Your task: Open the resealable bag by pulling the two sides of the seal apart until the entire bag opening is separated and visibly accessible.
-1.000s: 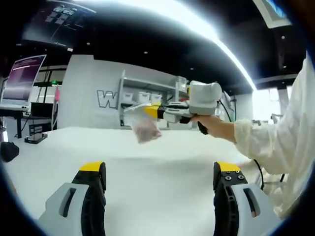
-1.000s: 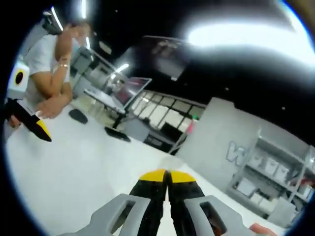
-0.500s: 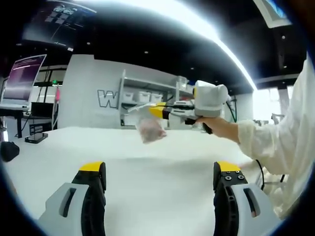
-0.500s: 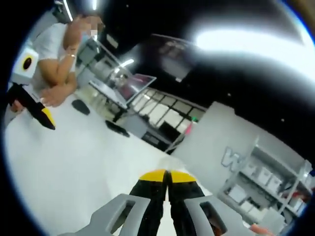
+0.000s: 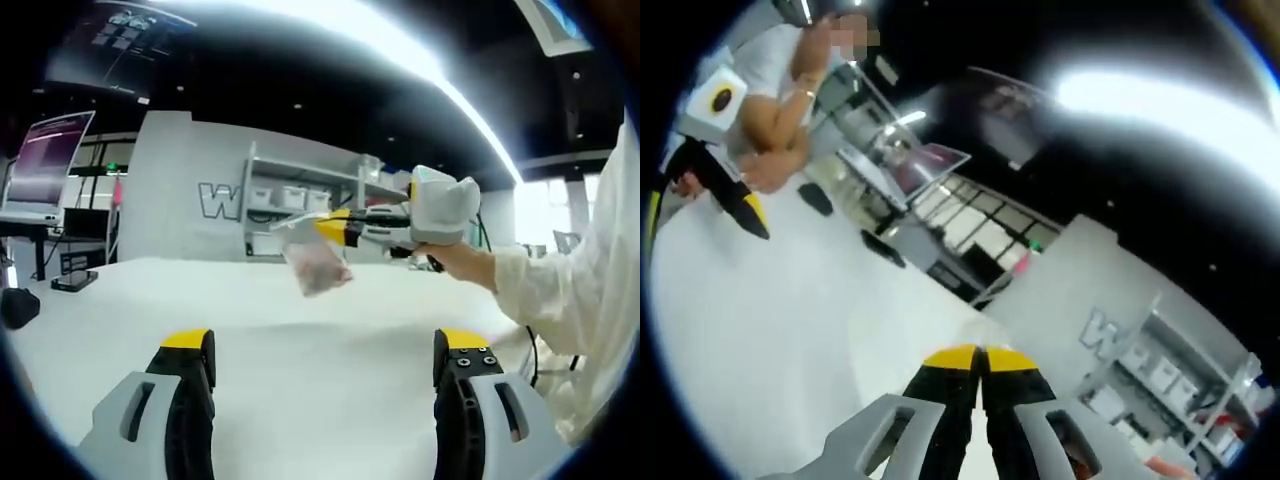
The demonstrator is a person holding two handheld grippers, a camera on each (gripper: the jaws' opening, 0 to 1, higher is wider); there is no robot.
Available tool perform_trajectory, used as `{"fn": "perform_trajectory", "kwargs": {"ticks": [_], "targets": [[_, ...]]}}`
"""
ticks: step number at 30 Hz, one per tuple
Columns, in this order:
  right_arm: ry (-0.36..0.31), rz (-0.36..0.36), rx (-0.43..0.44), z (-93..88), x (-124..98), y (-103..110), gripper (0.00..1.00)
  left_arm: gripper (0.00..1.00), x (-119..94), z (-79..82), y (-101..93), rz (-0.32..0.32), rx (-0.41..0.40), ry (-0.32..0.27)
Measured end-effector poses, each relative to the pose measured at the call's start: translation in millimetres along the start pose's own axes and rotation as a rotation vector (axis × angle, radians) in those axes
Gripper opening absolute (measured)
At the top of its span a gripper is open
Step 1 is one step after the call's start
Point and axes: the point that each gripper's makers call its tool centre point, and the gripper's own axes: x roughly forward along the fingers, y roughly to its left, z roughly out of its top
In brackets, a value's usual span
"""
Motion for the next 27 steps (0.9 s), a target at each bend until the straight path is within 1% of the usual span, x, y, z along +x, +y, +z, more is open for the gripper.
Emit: {"fn": "perform_trajectory", "kwargs": {"ticks": [9,14,20,24,27], "targets": [[0.012,0.002,-0.011,-1.1,-12,5,0.00,0.88,1,-1.7,2.0,0.002,0.003,0.006],[0.006,0.001,-0.025,1.6,-15,5,0.00,0.88,1,-1.6,3.1,0.005,0.006,0.008],[0.006,-0.002,-0.079,3.4,-20,6,0.00,0.88,2,-3.4,3.8,0.006,0.008,0.015],[0.008,-0.004,-0.146,4.9,-28,9,0.00,0.88,2,-3.7,3.4,0.005,0.007,0.016],[0.010,-0.004,-0.164,6.1,-34,10,0.00,0.88,3,-3.5,2.8,0.004,0.008,0.015]]}}
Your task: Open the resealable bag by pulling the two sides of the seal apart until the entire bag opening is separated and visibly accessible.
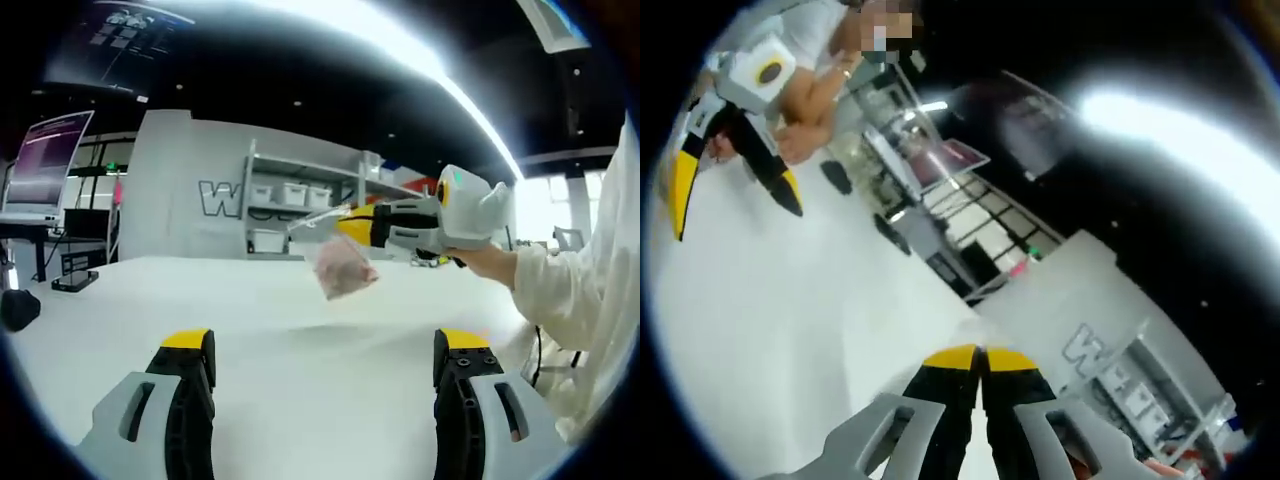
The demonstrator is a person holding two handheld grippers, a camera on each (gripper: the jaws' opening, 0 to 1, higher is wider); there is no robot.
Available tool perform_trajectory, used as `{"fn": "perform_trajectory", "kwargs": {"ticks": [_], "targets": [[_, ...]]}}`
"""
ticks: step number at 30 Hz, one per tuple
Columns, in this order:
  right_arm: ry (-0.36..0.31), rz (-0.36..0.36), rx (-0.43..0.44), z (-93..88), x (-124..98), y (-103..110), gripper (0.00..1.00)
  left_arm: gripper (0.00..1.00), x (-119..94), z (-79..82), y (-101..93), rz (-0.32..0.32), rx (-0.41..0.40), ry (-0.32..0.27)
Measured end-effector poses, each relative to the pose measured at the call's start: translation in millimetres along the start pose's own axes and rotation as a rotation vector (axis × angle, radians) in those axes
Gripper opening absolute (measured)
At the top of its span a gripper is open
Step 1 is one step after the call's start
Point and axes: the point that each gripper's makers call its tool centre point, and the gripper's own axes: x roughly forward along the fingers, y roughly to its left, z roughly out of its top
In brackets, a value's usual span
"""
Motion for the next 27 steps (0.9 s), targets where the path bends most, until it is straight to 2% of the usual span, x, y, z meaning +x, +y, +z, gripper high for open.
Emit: {"fn": "perform_trajectory", "kwargs": {"ticks": [14,19,27], "targets": [[0.006,-0.006,0.007,1.2,-21,3,0.00,0.88,0,-0.3,-2.2,0.000,0.003,0.001],[0.023,-0.016,0.058,-5.5,-30,2,0.00,0.88,1,-0.4,-2.6,-0.001,0.003,0.002],[0.034,-0.036,0.082,-7.9,-46,3,0.00,0.88,2,1.1,-2.6,-0.001,0.007,0.001]]}}
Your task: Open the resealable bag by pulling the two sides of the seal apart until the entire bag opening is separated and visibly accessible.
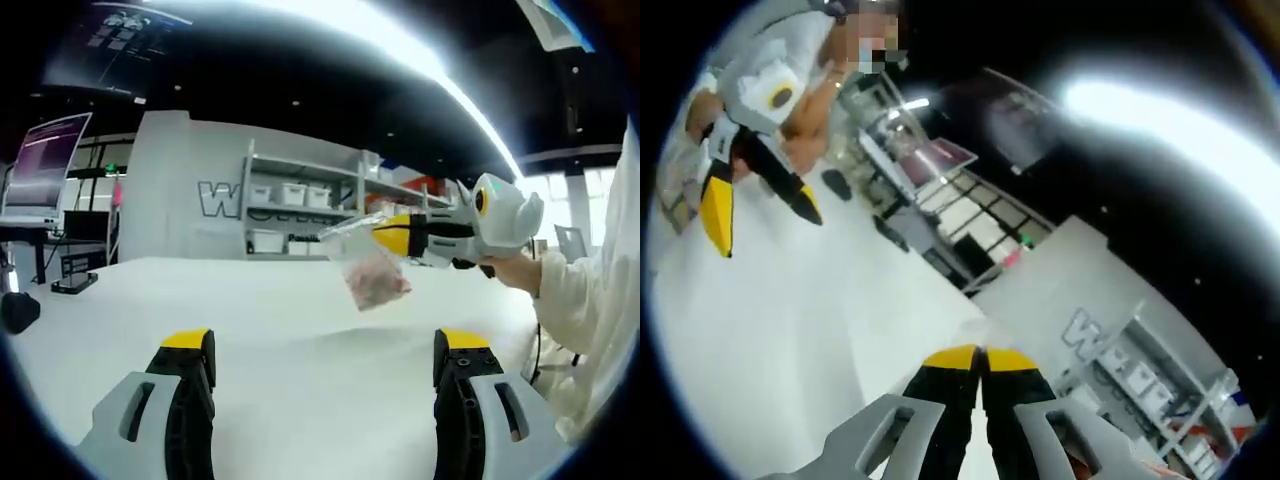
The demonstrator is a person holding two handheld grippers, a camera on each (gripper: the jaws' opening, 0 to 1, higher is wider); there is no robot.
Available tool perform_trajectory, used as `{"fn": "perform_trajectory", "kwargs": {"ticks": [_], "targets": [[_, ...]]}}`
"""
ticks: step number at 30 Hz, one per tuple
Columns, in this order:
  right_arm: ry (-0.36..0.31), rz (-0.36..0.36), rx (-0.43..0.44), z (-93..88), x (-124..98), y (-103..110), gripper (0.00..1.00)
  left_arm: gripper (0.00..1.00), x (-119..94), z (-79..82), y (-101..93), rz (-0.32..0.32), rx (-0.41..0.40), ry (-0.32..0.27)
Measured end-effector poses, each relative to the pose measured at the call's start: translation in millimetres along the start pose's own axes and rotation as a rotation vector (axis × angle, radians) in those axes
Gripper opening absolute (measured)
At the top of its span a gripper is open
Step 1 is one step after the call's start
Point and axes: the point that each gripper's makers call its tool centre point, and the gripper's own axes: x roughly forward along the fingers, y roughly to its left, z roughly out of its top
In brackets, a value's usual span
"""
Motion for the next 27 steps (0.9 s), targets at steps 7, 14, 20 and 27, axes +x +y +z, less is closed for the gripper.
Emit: {"fn": "perform_trajectory", "kwargs": {"ticks": [7,14,20,27], "targets": [[0.001,-0.001,0.005,0.2,-11,3,0.00,0.88,1,-0.6,-3.5,-0.006,0.008,0.006],[0.004,-0.002,0.005,0.6,-19,7,0.00,0.88,1,0.7,-4.2,-0.005,0.011,0.006],[0.012,0.012,0.029,-1.6,-25,16,0.00,0.88,0,0.4,-8.3,-0.014,0.018,0.011],[0.008,0.021,0.030,-2.0,-29,26,0.00,0.88,0,1.7,-11.5,-0.022,0.022,0.010]]}}
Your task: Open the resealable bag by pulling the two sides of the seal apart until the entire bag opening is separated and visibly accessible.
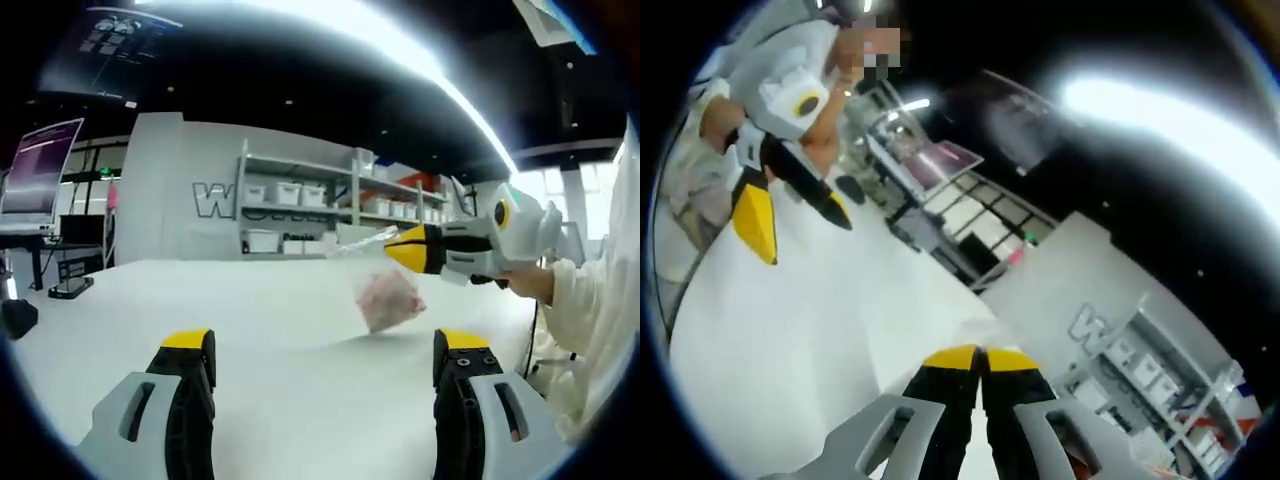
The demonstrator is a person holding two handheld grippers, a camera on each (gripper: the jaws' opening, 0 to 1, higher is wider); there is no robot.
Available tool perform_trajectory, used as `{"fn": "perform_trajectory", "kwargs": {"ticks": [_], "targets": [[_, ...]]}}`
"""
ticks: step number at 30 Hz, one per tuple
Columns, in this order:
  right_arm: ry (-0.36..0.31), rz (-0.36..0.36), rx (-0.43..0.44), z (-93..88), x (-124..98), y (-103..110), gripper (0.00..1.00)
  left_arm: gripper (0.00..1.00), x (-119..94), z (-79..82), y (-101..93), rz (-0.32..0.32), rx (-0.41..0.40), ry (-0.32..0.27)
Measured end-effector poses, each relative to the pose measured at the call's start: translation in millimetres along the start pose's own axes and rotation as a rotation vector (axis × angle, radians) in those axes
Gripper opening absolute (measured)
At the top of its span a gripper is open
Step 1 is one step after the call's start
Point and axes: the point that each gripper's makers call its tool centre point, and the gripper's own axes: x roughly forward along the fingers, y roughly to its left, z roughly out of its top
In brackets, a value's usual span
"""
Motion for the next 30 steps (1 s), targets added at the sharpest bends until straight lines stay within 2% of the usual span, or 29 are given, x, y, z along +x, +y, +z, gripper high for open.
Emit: {"fn": "perform_trajectory", "kwargs": {"ticks": [16,23,30], "targets": [[-0.029,0.029,-0.063,13.1,-10,24,0.00,0.87,-1,0.2,-6.7,-0.018,-0.011,-0.004],[-0.045,0.065,-0.032,19.9,-16,42,0.00,0.86,-3,-1.3,-9.5,-0.026,-0.011,0.001],[-0.071,0.105,-0.016,27.9,-12,56,0.00,0.87,-4,-0.9,-9.0,-0.022,-0.009,-0.003]]}}
